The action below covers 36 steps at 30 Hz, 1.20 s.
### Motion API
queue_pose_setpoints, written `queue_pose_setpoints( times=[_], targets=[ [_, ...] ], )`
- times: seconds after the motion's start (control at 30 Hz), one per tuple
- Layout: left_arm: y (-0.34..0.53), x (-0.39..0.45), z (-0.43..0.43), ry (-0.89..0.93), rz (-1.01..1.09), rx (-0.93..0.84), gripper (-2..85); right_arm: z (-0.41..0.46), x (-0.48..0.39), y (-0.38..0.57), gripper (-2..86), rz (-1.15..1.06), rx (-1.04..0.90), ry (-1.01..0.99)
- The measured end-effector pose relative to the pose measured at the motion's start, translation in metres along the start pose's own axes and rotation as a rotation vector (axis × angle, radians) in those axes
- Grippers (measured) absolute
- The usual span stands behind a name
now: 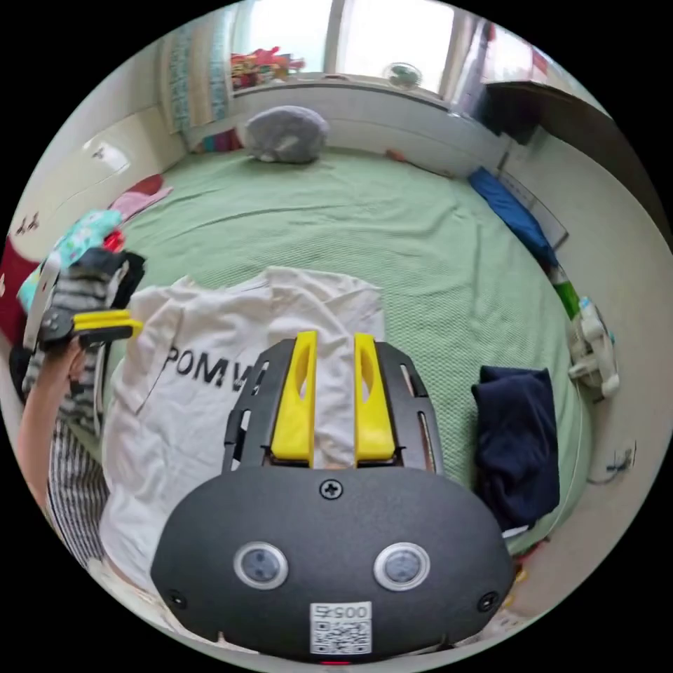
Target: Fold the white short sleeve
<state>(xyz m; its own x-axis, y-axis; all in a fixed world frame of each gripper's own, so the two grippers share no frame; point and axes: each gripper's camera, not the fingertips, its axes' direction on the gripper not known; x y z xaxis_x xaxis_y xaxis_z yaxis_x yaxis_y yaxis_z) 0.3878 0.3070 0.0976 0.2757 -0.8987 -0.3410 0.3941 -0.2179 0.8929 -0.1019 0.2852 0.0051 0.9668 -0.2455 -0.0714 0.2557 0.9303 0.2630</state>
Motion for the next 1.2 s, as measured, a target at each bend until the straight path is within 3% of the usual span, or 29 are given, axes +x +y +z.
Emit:
queue_pose_setpoints(
  times=[0.17, 0.37, 0.47, 0.6, 0.8, 0.87, 0.93, 1.0, 1.2],
  targets=[
    [0.03, 0.027, 0.008, -0.003, 0.118, 0.02, 8.6, 0.019, -0.038, 0.029, 10.7, -0.258, -0.024, -0.025],
    [0.033, 0.034, 0.037, 0.071, 0.106, -0.053, 9.4, 0.056, -0.039, 0.023, 4.5, -0.254, -0.136, 0.013],
    [0.032, 0.032, 0.049, 0.062, 0.11, -0.047, 9.2, 0.042, -0.018, 0.014, -0.7, -0.169, -0.097, -0.004],
    [0.027, 0.033, 0.053, 0.034, 0.126, -0.036, 9.1, 0.007, 0.03, 0.009, -1.2, -0.029, -0.004, -0.026],
    [0.017, 0.031, 0.055, 0.004, 0.123, -0.046, 8.7, -0.036, 0.162, 0.035, -1.4, 0.464, 0.132, 0.033],
    [0.014, 0.024, 0.052, 0.023, 0.111, -0.043, 6.7, -0.018, 0.216, 0.062, -1.4, 0.716, 0.021, -0.105],
    [0.013, 0.013, 0.047, 0.084, 0.09, -0.039, 3.7, -0.005, 0.236, 0.083, -1.3, 0.81, -0.007, -0.255],
    [0.012, 0.002, 0.039, 0.124, 0.063, -0.03, 1.9, -0.004, 0.239, 0.096, -1.1, 0.833, 0.04, -0.263],
    [0.016, -0.046, -0.018, 0.076, -0.009, 0.086, 0.5, -0.008, 0.206, 0.084, -0.9, 0.584, -0.006, -0.099]
  ],
)
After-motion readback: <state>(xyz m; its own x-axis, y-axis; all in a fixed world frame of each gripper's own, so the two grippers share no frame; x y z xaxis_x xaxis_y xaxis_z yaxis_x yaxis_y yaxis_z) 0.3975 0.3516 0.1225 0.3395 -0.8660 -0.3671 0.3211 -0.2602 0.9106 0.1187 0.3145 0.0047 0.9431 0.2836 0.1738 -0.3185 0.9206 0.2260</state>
